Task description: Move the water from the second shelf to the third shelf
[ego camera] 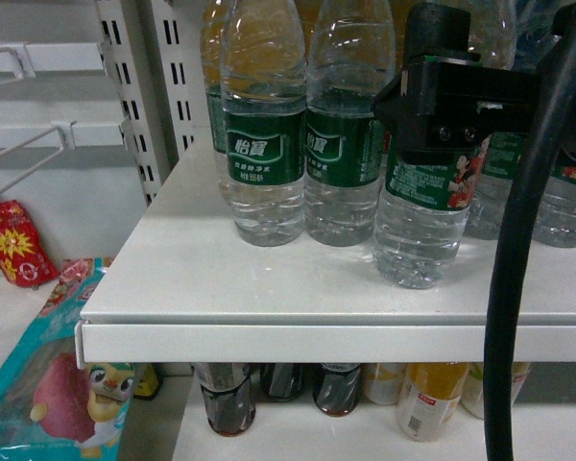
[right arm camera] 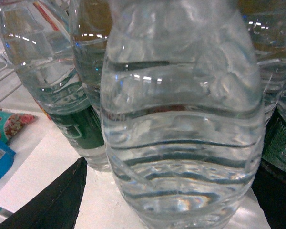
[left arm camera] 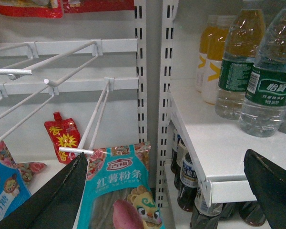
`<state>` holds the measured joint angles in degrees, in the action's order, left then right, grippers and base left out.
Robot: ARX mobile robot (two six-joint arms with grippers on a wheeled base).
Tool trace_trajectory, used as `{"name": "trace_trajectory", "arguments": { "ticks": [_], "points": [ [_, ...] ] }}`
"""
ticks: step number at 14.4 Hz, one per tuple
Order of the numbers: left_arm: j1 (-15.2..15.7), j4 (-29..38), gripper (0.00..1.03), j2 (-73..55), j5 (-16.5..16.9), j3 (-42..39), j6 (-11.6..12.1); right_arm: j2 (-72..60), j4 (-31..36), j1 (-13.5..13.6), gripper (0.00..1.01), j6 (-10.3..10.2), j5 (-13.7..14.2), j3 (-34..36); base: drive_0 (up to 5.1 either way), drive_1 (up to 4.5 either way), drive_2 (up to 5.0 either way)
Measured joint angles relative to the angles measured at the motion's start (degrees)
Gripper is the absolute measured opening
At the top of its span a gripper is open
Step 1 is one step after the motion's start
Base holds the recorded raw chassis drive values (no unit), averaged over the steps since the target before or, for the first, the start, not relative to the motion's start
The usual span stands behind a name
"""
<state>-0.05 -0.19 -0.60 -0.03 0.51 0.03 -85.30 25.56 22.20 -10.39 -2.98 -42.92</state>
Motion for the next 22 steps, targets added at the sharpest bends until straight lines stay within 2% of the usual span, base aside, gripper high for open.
{"name": "trace_trajectory", "arguments": {
  "ticks": [5,8,10,14,15,16,17,18,19,20,21,22],
  "points": [
    [0.00,0.00,0.98,0.00,0.00,0.00,0.00,6.51,-5.44,-0.13,0.98,2.56,-3.89,3.39,0.0,0.00,0.0],
    [0.00,0.00,0.98,0.00,0.00,0.00,0.00,11.98,-7.19,-1.07,0.98,2.99,-5.05,6.84,0.0,0.00,0.0],
    [0.00,0.00,0.98,0.00,0.00,0.00,0.00,18.14,-9.42,-2.69,0.98,2.99,-5.95,9.55,0.0,0.00,0.0],
    [0.00,0.00,0.98,0.00,0.00,0.00,0.00,33.81,-17.00,-8.83,0.98,2.71,-8.96,14.73,0.0,0.00,0.0],
    [0.00,0.00,0.98,0.00,0.00,0.00,0.00,37.81,-17.51,-10.51,0.98,2.64,-8.76,15.91,0.0,0.00,0.0],
    [0.00,0.00,0.98,0.00,0.02,0.00,0.00,41.42,-8.24,-9.90,0.88,4.98,0.81,20.22,0.0,0.00,0.0],
    [0.00,-0.02,0.98,0.00,0.02,0.00,0.00,46.25,-5.64,-11.56,0.77,7.39,6.97,24.33,0.0,0.00,0.0],
    [0.00,0.00,0.98,0.00,-0.04,0.00,0.00,51.45,-8.44,-16.50,0.64,8.59,7.93,27.74,0.0,0.00,0.0],
    [0.00,0.00,0.98,0.00,0.04,0.00,0.00,56.11,-11.30,-21.84,0.51,9.11,4.44,30.16,0.0,0.00,0.0],
    [0.00,-0.02,0.98,0.00,0.00,0.00,0.00,58.97,-13.29,-22.64,0.41,9.22,4.20,31.08,0.0,0.00,0.0],
    [0.00,0.00,0.98,0.00,0.00,0.00,0.00,62.77,-14.73,-22.43,0.28,9.68,2.93,32.00,0.0,0.00,0.0],
    [0.00,0.00,0.98,0.00,-0.02,0.00,0.00,64.87,-14.36,-22.21,0.17,9.90,2.95,32.70,0.0,0.00,0.0]
  ]
}}
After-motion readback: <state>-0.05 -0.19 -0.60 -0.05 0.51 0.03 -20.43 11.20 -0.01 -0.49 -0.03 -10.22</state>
